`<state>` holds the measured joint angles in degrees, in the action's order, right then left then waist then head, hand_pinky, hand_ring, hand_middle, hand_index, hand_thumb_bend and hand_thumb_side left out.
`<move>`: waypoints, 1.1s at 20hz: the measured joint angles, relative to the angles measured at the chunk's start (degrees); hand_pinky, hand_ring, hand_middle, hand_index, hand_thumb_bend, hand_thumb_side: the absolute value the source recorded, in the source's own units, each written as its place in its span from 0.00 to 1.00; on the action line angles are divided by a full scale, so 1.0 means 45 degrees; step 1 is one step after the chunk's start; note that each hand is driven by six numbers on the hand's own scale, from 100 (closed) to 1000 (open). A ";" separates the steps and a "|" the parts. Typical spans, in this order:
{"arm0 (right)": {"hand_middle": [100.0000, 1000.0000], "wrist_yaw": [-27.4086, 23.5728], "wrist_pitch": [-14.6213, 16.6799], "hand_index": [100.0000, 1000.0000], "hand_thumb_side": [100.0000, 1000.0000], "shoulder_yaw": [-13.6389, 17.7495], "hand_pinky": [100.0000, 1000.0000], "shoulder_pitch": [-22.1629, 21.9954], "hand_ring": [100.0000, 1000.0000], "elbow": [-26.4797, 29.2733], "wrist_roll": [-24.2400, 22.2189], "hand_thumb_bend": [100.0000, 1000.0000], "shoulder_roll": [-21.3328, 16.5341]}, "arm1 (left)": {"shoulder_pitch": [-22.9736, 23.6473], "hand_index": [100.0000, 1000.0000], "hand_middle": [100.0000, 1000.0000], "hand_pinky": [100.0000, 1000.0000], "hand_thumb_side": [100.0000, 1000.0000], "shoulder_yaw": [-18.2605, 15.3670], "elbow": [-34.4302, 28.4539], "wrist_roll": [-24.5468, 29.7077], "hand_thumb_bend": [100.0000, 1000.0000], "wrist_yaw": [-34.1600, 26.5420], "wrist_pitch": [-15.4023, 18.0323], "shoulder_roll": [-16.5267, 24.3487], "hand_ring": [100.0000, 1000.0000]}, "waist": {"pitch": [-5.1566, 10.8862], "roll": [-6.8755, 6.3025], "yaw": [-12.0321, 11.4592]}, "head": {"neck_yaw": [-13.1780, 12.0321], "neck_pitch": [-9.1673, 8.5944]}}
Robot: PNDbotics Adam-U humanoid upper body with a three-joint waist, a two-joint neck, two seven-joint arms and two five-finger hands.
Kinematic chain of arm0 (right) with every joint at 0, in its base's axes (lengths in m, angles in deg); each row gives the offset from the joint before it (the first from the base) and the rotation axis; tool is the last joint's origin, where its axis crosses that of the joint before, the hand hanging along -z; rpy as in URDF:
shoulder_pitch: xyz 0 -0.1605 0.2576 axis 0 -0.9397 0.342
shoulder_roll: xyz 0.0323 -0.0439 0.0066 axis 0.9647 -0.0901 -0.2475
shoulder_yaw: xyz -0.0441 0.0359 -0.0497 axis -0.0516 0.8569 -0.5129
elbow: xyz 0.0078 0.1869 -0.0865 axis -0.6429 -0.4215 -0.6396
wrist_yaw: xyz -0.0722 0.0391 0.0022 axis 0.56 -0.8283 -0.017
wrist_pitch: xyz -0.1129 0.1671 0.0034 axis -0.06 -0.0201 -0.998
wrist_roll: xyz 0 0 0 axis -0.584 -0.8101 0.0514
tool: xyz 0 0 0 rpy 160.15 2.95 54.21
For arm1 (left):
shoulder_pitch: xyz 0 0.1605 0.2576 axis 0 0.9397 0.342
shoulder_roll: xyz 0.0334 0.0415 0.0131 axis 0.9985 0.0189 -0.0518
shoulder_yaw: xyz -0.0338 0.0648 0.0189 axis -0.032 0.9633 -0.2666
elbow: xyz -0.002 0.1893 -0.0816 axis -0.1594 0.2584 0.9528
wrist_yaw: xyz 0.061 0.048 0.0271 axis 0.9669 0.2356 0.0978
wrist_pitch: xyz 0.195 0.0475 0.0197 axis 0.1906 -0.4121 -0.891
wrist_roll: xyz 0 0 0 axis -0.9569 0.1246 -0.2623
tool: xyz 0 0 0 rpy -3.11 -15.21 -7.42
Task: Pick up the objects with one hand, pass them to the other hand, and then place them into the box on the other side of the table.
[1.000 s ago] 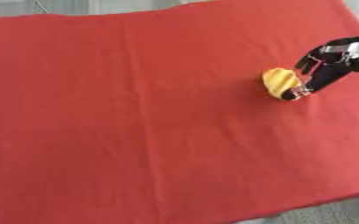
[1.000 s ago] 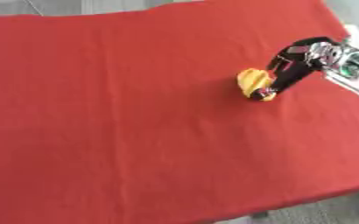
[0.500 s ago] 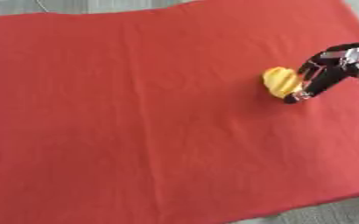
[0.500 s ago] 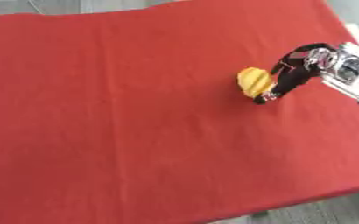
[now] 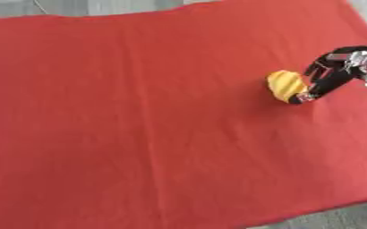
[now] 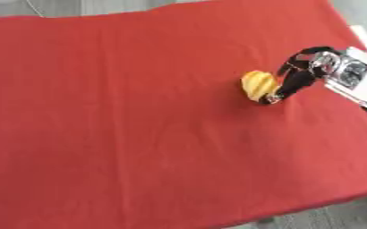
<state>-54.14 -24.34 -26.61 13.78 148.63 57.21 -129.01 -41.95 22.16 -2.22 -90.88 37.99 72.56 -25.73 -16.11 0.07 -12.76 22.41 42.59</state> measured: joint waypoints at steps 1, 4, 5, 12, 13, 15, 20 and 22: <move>0.69 -0.0035 -0.0008 0.81 0.18 -0.0001 0.84 0.0004 0.76 -0.0029 0.0086 0.53 0.0004 | 0.0000 0.63 0.58 0.51 0.00 0.0000 0.0000 -0.0004 0.00 0.0000 -0.0003 -0.0001 0.57 | -0.0018 0.0000 -0.0006 | 0.0002 -0.0026; 0.68 -0.0123 0.0003 0.80 0.18 -0.0005 0.84 0.0002 0.76 -0.0074 0.0288 0.53 0.0092 | 0.0001 0.63 0.58 0.51 0.00 -0.0003 -0.0001 -0.0023 0.00 -0.0002 -0.0016 -0.0007 0.57 | -0.0146 0.0000 -0.0044 | 0.0017 -0.0108; 0.68 -0.0132 0.0022 0.79 0.17 -0.0004 0.84 -0.0031 0.75 -0.0074 0.0366 0.53 0.0144 | 0.0002 0.63 0.58 0.51 0.00 -0.0006 -0.0002 -0.0034 0.00 -0.0004 -0.0024 -0.0008 0.57 | -0.0196 0.0000 -0.0052 | 0.0018 -0.0136; 0.62 -0.0122 0.0190 0.75 0.11 0.0123 0.83 -0.0477 0.74 0.0090 0.0897 0.51 0.0349 | 0.0016 0.63 0.58 0.51 0.00 -0.0080 -0.0002 -0.0099 0.00 -0.0006 -0.0074 -0.0100 0.57 | -0.0343 0.0000 -0.0074 | 0.0008 -0.0215; 0.61 -0.0104 0.0206 0.74 0.10 0.0144 0.83 -0.0486 0.74 0.0107 0.0922 0.51 0.0366 | 0.0016 0.63 0.58 0.51 0.00 -0.0081 -0.0002 -0.0102 0.00 -0.0006 -0.0075 -0.0101 0.57 | -0.0369 0.0000 -0.0078 | 0.0005 -0.0215; 0.59 -0.0086 0.0233 0.73 0.09 0.0162 0.83 -0.0497 0.73 0.0113 0.0946 0.51 0.0402 | 0.0016 0.63 0.58 0.51 0.00 -0.0081 -0.0002 -0.0104 0.00 -0.0007 -0.0074 -0.0104 0.57 | -0.0386 0.0000 -0.0080 | 0.0004 -0.0215; 0.54 0.0068 0.0273 0.69 0.00 0.0165 0.82 -0.0453 0.71 0.0097 0.1067 0.46 0.0441 | 0.0016 0.63 0.58 0.51 0.00 -0.0086 -0.0002 -0.0116 0.00 -0.0009 -0.0066 -0.0106 0.57 | -0.0448 0.0000 -0.0111 | 0.0005 -0.0215; 0.47 0.0132 0.0231 0.62 0.00 0.0165 0.81 -0.0446 0.67 0.0072 0.1285 0.38 0.0497 | 0.0016 0.63 0.58 0.51 0.00 -0.0087 0.0000 -0.0120 0.00 -0.0009 -0.0064 -0.0109 0.57 | -0.0455 0.0000 -0.0120 | 0.0006 -0.0215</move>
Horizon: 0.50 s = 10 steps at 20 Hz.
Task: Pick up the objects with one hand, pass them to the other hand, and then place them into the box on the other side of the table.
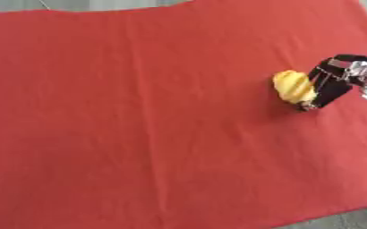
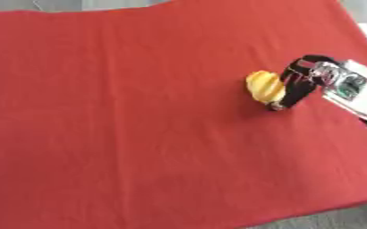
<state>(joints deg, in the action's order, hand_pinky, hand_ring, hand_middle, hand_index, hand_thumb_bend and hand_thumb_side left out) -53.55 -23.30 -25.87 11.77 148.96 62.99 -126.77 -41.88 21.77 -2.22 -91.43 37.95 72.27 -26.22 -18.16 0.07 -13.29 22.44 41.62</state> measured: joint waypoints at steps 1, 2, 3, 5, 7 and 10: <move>0.44 0.0002 -0.0061 0.59 0.00 0.0000 0.81 0.0018 0.65 -0.0025 0.0180 0.37 0.0056 | 0.0000 0.63 0.58 0.50 0.00 -0.0001 0.0002 0.0000 0.00 0.0000 0.0000 -0.0002 0.57 | 0.0000 0.0000 -0.0002 | 0.0002 0.0000; 0.43 -0.0020 -0.0124 0.57 0.00 -0.0001 0.81 0.0051 0.65 -0.0050 0.0389 0.37 0.0097 | 0.0000 0.63 0.58 0.50 0.00 -0.0001 0.0002 0.0000 0.00 0.0000 0.0000 -0.0003 0.57 | 0.0000 0.0000 -0.0003 | 0.0005 0.0000; 0.39 -0.0100 -0.0187 0.53 0.00 -0.0004 0.80 0.0069 0.62 -0.0053 0.0631 0.34 0.0155 | 0.0000 0.63 0.58 0.50 0.00 -0.0001 0.0002 0.0000 0.00 0.0000 0.0000 -0.0005 0.57 | 0.0000 0.0000 -0.0003 | 0.0009 0.0000; 0.34 -0.0347 -0.0322 0.47 0.00 -0.0009 0.78 0.0091 0.58 -0.0054 0.1204 0.32 0.0222 | 0.0000 0.63 0.58 0.50 0.00 -0.0001 0.0004 0.0000 0.00 0.0000 0.0001 -0.0006 0.57 | 0.0000 0.0000 0.0000 | 0.0011 0.0001; 0.32 -0.0698 -0.0446 0.44 0.00 -0.0010 0.77 0.0086 0.57 -0.0049 0.1836 0.31 0.0287 | 0.0000 0.63 0.58 0.50 0.00 -0.0002 0.0004 0.0001 0.00 -0.0001 0.0001 -0.0006 0.57 | 0.0000 0.0000 0.0027 | 0.0011 0.0002; 0.31 -0.1211 -0.0595 0.43 0.00 0.0002 0.77 -0.0006 0.56 0.0109 0.2609 0.30 0.0284 | 0.0007 0.63 0.58 0.50 0.00 -0.0005 0.0005 0.0005 0.00 -0.0004 0.0004 -0.0006 0.57 | 0.0003 -0.0001 0.0108 | -0.0001 0.0002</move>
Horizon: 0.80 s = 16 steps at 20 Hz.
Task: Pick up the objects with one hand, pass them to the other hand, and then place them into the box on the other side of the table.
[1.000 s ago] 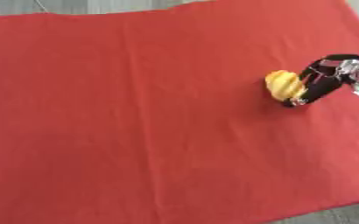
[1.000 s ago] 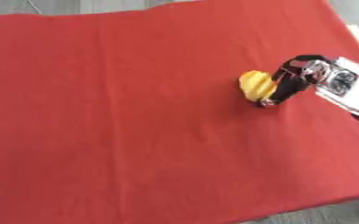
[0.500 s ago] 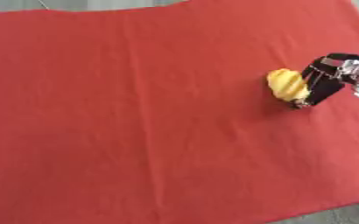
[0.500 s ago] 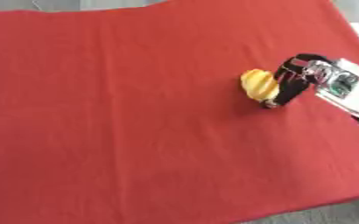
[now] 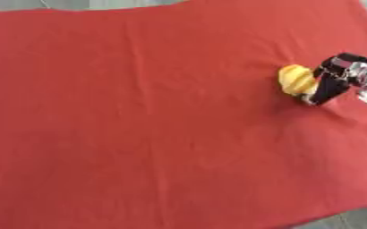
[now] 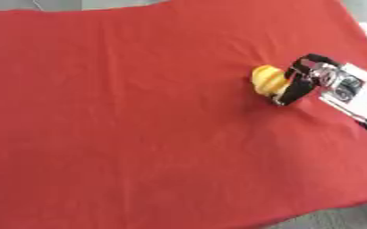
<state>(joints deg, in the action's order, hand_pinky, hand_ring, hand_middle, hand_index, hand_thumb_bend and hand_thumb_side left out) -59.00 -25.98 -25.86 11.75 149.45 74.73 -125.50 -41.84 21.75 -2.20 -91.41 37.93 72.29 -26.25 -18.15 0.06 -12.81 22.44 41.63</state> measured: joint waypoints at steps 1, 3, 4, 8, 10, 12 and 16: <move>0.31 -0.0146 -0.0052 0.43 0.00 0.0025 0.77 -0.0017 0.56 0.0097 0.0183 0.30 -0.0007 | 0.0014 0.63 0.58 0.50 0.00 -0.0004 0.0001 0.0002 0.00 -0.0002 0.0000 0.0000 0.57 | 0.0003 0.0000 0.0031 | -0.0007 0.0000; 0.32 -0.0364 -0.0175 0.44 0.00 0.0121 0.77 -0.0046 0.56 0.0345 0.0443 0.30 -0.0040 | 0.0065 0.63 0.58 0.51 0.00 -0.0021 0.0001 0.0010 0.00 -0.0003 0.0002 0.0000 0.57 | 0.0013 0.0000 0.0088 | -0.0017 0.0000; 0.32 -0.0424 -0.0243 0.44 0.00 0.0181 0.76 -0.0102 0.56 0.0486 0.0528 0.29 -0.0075 | 0.0092 0.63 0.58 0.51 0.00 -0.0028 0.0002 0.0018 0.00 -0.0004 0.0003 0.0001 0.57 | 0.0014 0.0000 0.0113 | -0.0022 0.0002; 0.32 -0.0525 -0.0524 0.45 0.00 0.0521 0.76 -0.0246 0.56 0.1079 0.0734 0.29 -0.0275 | 0.0128 0.63 0.58 0.51 0.00 -0.0061 0.0004 0.0057 0.00 -0.0009 0.0007 0.0007 0.57 | 0.0051 0.0000 0.0249 | -0.0055 0.0010; 0.32 -0.0583 -0.0652 0.45 0.00 0.0706 0.76 -0.0300 0.56 0.1358 0.0763 0.29 -0.0368 | 0.0180 0.63 0.58 0.51 0.00 -0.0063 0.0004 0.0071 0.00 -0.0015 0.0016 0.0014 0.57 | 0.0126 0.0000 0.0293 | -0.0084 0.0020; 0.32 -0.0604 -0.0723 0.45 0.00 0.0882 0.76 -0.0347 0.56 0.1536 0.0783 0.29 -0.0460 | 0.0211 0.63 0.58 0.51 0.00 -0.0064 0.0004 0.0087 0.00 -0.0020 0.0028 0.0016 0.57 | 0.0214 0.0000 0.0346 | -0.0089 0.0036; 0.30 -0.0612 -0.0583 0.44 0.00 0.1223 0.75 -0.0313 0.55 0.1650 0.0929 0.29 -0.0576 | 0.0234 0.63 0.58 0.51 0.00 -0.0066 0.0004 0.0095 0.00 -0.0038 0.0033 0.0020 0.57 | 0.0248 -0.0004 0.0411 | -0.0089 0.0125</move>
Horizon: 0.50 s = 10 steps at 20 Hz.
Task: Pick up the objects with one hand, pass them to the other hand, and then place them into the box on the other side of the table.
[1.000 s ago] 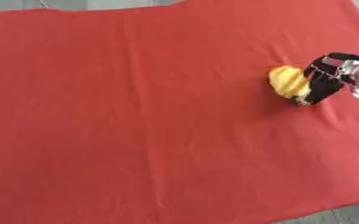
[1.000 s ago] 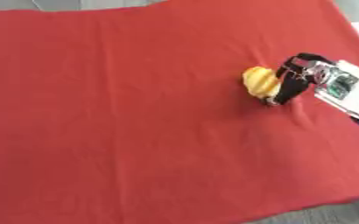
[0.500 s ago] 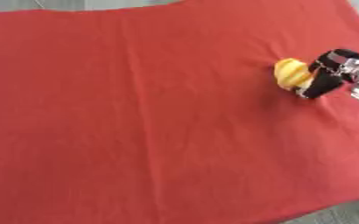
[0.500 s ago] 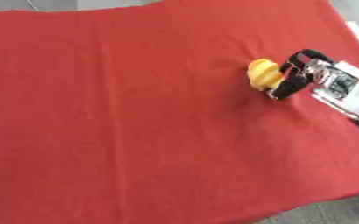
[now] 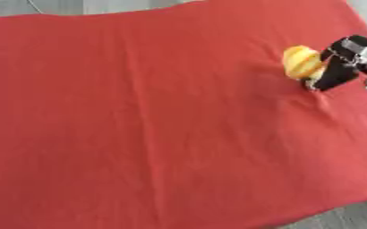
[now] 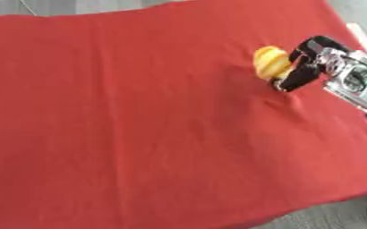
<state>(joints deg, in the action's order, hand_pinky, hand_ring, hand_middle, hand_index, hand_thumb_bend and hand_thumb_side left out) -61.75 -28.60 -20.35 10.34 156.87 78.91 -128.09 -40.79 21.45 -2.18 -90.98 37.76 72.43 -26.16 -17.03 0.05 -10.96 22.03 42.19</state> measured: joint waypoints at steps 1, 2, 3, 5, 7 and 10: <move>0.29 -0.0021 0.0134 0.44 0.00 0.0084 0.76 0.0067 0.54 0.0003 0.0125 0.28 0.0000 | 0.0001 0.63 0.58 0.51 0.00 0.0000 0.0000 0.0001 0.00 -0.0003 0.0001 0.0000 0.57 | 0.0017 -0.0012 0.0000 | -0.0001 0.0003; 0.29 -0.0052 0.0347 0.44 0.00 0.0165 0.76 0.0157 0.54 0.0007 0.0299 0.28 0.0000 | 0.0001 0.63 0.58 0.51 0.00 0.0000 -0.0002 0.0002 0.00 -0.0010 0.0002 0.0000 0.57 | 0.0042 -0.0032 0.0000 | -0.0005 0.0004; 0.29 -0.0083 0.0624 0.43 0.00 0.0216 0.76 0.0272 0.53 0.0013 0.0497 0.28 0.0001 | -0.0004 0.63 0.58 0.51 0.00 0.0000 -0.0002 0.0003 0.00 -0.0020 0.0003 0.0001 0.57 | 0.0069 -0.0063 -0.0004 | -0.0022 0.0005; 0.28 -0.0090 0.1254 0.43 0.00 0.0245 0.76 0.0591 0.52 0.0025 0.0944 0.28 0.0001 | -0.0052 0.64 0.59 0.51 0.00 0.0000 -0.0011 0.0019 0.01 -0.0061 0.0012 0.0002 0.58 | 0.0149 -0.0129 -0.0023 | -0.0031 0.0010; 0.28 0.0019 0.1891 0.44 0.00 0.0150 0.75 0.1089 0.51 0.0028 0.1424 0.28 0.0001 | -0.0208 0.66 0.60 0.52 0.00 0.0003 -0.0071 0.0093 0.00 -0.0091 0.0055 0.0002 0.59 | 0.0201 -0.0176 -0.0086 | -0.0031 0.0011; 0.28 0.0579 0.2681 0.43 0.00 -0.0232 0.75 0.1986 0.50 0.0035 0.2074 0.28 0.0044 | -0.0495 0.67 0.62 0.54 0.00 0.0013 -0.0237 0.0360 0.03 -0.0114 0.0316 0.0010 0.60 | 0.0314 -0.0249 -0.0167 | -0.0033 0.0012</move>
<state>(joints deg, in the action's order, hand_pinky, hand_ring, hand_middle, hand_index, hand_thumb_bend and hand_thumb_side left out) -59.14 -16.54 -21.40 19.27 157.03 88.24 -127.89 -43.02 21.51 -3.25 -89.36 37.24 73.86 -26.11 -15.62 -1.08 -11.71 21.88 42.25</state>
